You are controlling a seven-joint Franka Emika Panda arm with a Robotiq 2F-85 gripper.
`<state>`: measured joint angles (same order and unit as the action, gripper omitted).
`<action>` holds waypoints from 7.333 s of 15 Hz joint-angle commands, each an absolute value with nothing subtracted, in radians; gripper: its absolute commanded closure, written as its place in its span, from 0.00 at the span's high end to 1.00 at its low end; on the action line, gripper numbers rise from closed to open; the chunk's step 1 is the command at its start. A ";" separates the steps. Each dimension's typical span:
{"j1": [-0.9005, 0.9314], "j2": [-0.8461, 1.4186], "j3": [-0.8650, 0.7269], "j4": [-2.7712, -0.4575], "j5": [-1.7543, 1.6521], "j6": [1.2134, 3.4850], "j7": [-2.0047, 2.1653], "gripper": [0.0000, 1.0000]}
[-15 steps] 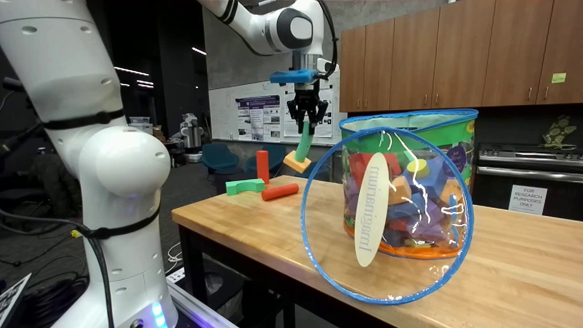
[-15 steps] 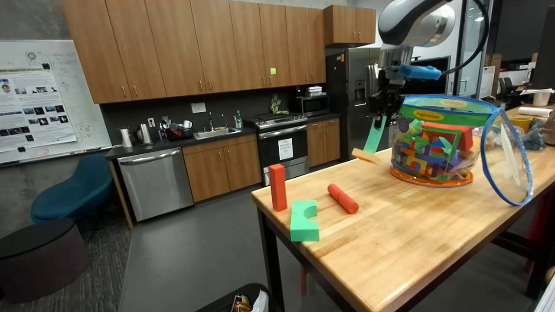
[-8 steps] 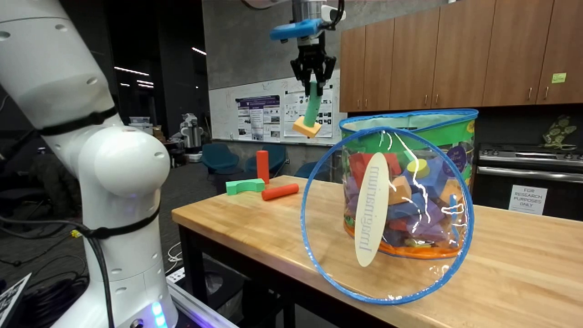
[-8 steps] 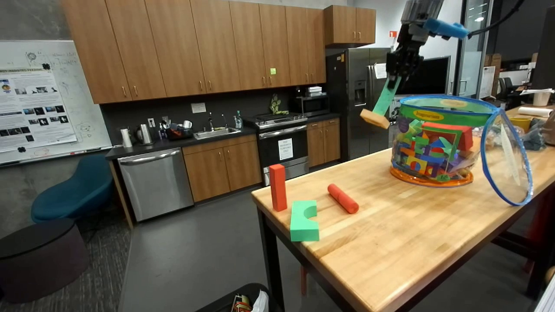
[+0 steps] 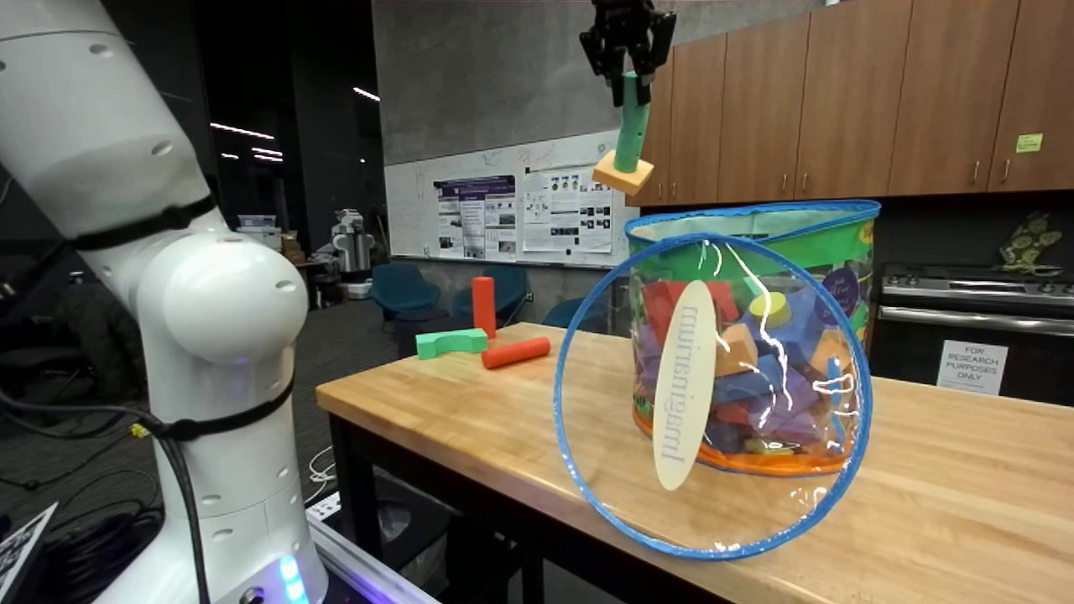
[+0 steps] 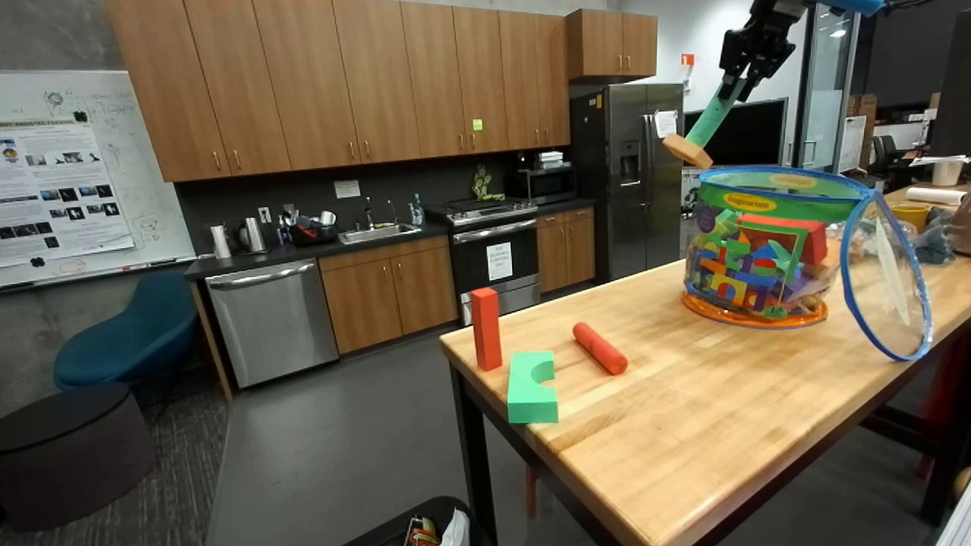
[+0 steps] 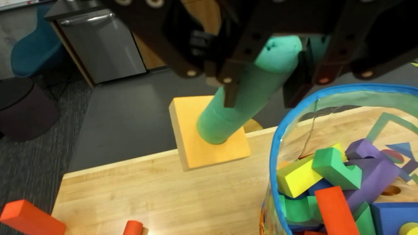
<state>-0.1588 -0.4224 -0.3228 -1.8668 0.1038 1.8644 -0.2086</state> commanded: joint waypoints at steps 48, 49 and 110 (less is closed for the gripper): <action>-0.041 0.118 -0.021 -1.929 0.160 2.148 0.070 1.00; -0.038 0.135 -0.017 -1.927 0.166 2.150 0.054 1.00; -0.157 -0.442 -0.154 -2.087 -0.024 1.959 0.034 0.14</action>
<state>-0.1318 -0.4221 -0.1292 -2.1225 -0.0241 1.9936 0.0370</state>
